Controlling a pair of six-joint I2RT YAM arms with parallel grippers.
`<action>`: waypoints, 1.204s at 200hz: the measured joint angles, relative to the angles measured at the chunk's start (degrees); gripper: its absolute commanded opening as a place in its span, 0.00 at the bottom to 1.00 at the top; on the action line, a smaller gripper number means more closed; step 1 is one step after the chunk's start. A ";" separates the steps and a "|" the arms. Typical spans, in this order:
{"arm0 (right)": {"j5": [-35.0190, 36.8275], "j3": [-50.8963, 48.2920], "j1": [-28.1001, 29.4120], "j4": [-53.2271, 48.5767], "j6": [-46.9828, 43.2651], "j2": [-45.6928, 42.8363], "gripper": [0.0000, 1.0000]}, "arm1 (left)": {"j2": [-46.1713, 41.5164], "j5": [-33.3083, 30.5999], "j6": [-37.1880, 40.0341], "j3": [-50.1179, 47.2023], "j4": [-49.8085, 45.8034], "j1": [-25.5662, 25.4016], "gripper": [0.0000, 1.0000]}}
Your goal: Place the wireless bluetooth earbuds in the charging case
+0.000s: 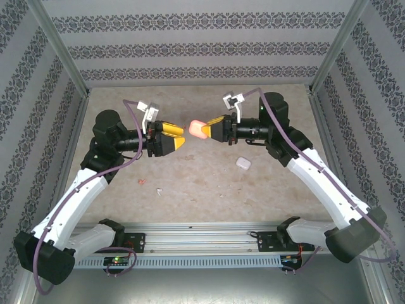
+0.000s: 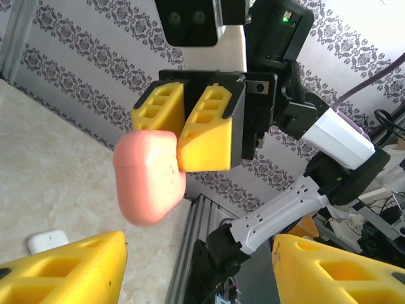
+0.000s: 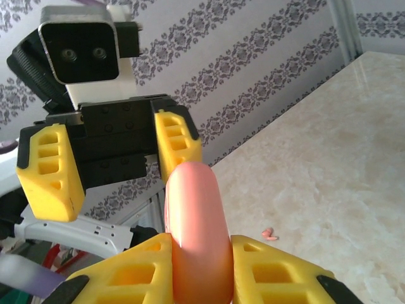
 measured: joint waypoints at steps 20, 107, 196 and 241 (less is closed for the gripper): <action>-0.02 1.09 1.05 -0.79 -1.38 1.27 0.21 | 0.00 0.61 0.02 -0.46 -0.37 0.00 0.62; 0.00 1.90 3.52 -2.01 -3.50 3.15 0.21 | 2.12 0.00 -1.95 -2.73 1.36 0.00 0.54; 0.04 2.40 4.15 -1.99 -3.80 3.58 0.21 | 3.61 -0.55 -4.68 -2.91 4.48 -0.02 0.42; 0.26 2.51 4.20 -2.01 -3.65 3.63 0.21 | 3.58 -0.11 -5.01 -3.10 5.29 -0.24 0.33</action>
